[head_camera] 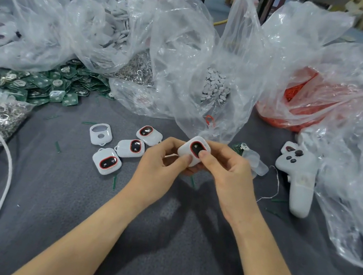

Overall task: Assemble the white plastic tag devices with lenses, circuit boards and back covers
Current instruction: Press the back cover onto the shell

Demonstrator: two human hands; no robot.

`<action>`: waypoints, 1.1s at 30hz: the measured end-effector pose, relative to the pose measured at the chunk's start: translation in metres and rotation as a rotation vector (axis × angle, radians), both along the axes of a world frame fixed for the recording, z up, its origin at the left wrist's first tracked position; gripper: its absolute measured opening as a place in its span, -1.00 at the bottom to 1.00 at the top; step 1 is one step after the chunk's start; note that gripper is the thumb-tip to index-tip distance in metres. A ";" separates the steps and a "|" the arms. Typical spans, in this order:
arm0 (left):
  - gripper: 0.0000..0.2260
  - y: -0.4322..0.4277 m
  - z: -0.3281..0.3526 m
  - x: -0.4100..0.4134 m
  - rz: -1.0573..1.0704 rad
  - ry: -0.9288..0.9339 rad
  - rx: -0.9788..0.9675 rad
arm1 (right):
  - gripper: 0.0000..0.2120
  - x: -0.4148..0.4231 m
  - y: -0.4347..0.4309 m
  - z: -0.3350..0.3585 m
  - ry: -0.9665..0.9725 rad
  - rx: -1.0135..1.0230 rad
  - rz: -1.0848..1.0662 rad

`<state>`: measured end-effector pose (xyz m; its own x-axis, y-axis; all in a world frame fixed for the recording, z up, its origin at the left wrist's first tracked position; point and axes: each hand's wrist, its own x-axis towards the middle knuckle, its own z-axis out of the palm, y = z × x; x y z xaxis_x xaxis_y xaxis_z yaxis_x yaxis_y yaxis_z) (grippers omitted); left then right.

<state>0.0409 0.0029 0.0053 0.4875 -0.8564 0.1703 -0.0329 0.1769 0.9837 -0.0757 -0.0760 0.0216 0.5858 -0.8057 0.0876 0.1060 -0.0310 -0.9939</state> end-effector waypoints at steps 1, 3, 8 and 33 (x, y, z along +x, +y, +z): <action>-0.90 0.000 0.000 0.000 0.000 0.003 0.000 | -0.89 0.000 0.000 -0.001 0.014 -0.017 0.001; -0.92 0.001 -0.001 0.000 0.003 0.001 0.002 | -0.89 0.000 0.000 -0.002 0.038 -0.049 -0.008; -0.91 0.001 -0.003 0.000 -0.006 -0.075 0.028 | -0.97 0.002 0.000 -0.004 0.066 -0.068 -0.056; -0.77 0.008 0.006 0.005 -0.174 0.043 0.062 | -0.85 -0.001 0.004 0.000 0.040 -0.115 0.111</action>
